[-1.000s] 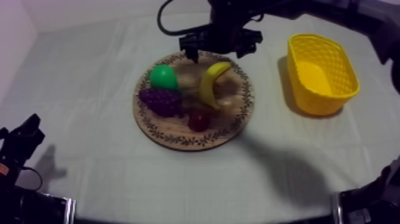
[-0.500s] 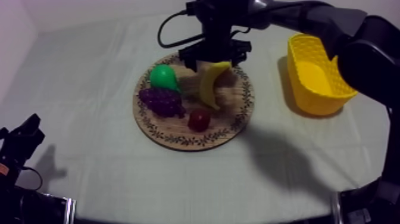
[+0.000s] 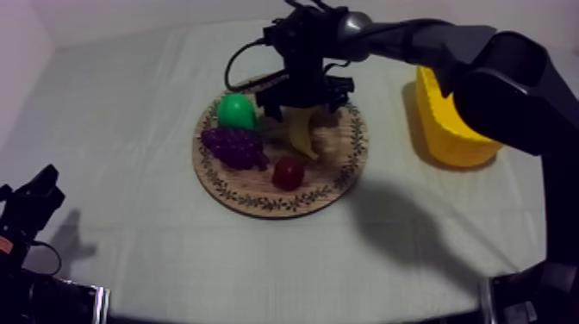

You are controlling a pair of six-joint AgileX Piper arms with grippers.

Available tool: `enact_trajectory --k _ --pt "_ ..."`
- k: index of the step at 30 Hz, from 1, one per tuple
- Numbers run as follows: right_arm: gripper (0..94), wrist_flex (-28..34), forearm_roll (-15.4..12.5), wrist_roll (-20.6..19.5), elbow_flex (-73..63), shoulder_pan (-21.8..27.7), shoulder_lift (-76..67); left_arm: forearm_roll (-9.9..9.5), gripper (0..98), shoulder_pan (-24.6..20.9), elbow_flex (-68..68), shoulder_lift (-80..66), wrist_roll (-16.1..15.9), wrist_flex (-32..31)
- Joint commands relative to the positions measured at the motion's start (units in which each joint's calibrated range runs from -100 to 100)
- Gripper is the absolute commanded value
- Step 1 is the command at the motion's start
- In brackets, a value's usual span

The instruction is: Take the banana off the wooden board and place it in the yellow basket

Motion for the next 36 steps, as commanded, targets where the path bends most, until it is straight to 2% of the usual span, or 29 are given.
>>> enact_trajectory --k 1,6,11,16,22,24,29,32,36 --pt "88.0 -0.8 -0.1 0.2 0.2 0.0 0.1 -0.01 0.1 0.0 0.0 0.0 0.0 0.0" --pt "77.3 -1.8 -0.6 1.1 0.5 0.0 0.3 -0.01 0.1 0.0 0.0 0.0 0.0 0.0" --pt "74.1 -2.6 -0.6 0.7 1.0 0.0 0.3 -0.01 0.1 0.0 0.0 0.0 0.0 0.0" --pt "64.5 -4.7 -1.8 2.4 2.3 0.3 -0.2 -0.01 0.1 0.0 0.0 0.0 0.0 0.0" --pt "53.6 -6.8 0.7 -0.4 6.0 -0.1 -1.3 -0.01 0.1 0.0 0.0 0.0 0.0 0.0" --pt "47.6 -7.4 0.7 -0.4 6.5 0.0 -1.4 -0.01 0.1 0.0 0.0 0.0 0.0 0.0" --pt "24.4 -8.5 -0.2 -0.5 7.2 0.7 -1.8 -0.01 0.1 0.0 0.0 0.0 0.0 0.0" --pt "18.7 -8.9 -0.4 -0.3 7.5 0.9 -2.0 -0.01 0.1 0.0 0.0 0.0 0.0 0.0" --pt "16.5 -9.1 -0.5 -0.2 8.0 1.1 -2.2 -0.01 0.1 0.0 0.0 0.0 0.0 0.0"
